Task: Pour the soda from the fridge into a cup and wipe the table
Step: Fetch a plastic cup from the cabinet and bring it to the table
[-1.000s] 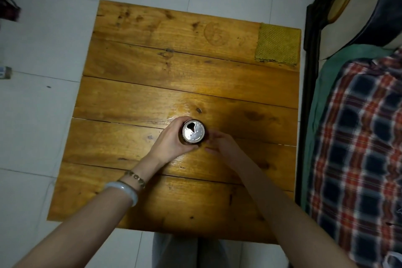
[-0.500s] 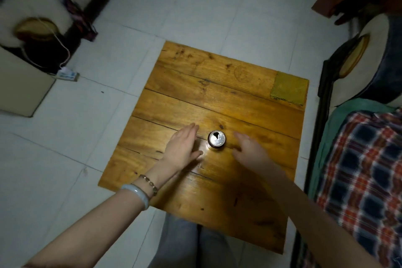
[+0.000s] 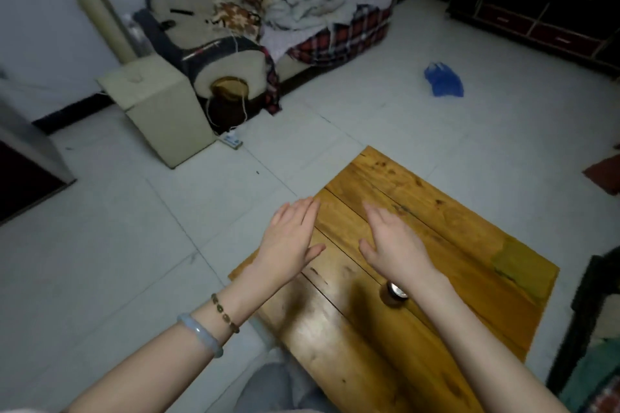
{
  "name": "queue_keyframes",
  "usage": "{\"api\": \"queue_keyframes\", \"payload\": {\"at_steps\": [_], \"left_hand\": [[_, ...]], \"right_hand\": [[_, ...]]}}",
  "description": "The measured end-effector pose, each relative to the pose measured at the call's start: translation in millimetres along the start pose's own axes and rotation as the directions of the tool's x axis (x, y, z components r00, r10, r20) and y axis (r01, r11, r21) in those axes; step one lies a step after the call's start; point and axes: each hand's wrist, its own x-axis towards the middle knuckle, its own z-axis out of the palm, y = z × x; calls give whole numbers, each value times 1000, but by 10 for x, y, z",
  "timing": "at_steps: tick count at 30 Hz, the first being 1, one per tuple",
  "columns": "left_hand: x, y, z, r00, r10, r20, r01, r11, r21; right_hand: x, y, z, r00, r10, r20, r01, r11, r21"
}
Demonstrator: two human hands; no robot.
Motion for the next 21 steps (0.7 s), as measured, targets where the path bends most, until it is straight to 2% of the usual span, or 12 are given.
{"api": "queue_keyframes", "payload": {"at_steps": [5,10,15,21], "left_hand": [[-409,-533,-405,979,-182,-96,191,977,98],[-911,-1208,-762,914,-376,-151,396,908,138],[-1512,-2029,-1045,841,-511,-177,537,827,163],[-2200,-3123,-1361,781,-589,-207,623,755,203]], "right_hand": [[396,-746,-23,976,-219,-11,218,975,-47],[767,-1685,109,917,-398,20,398,910,-113],[1053,-2766,346,876,-482,18,479,864,-152],[1424,-4110,731,840,-542,-12,528,823,-208]]}}
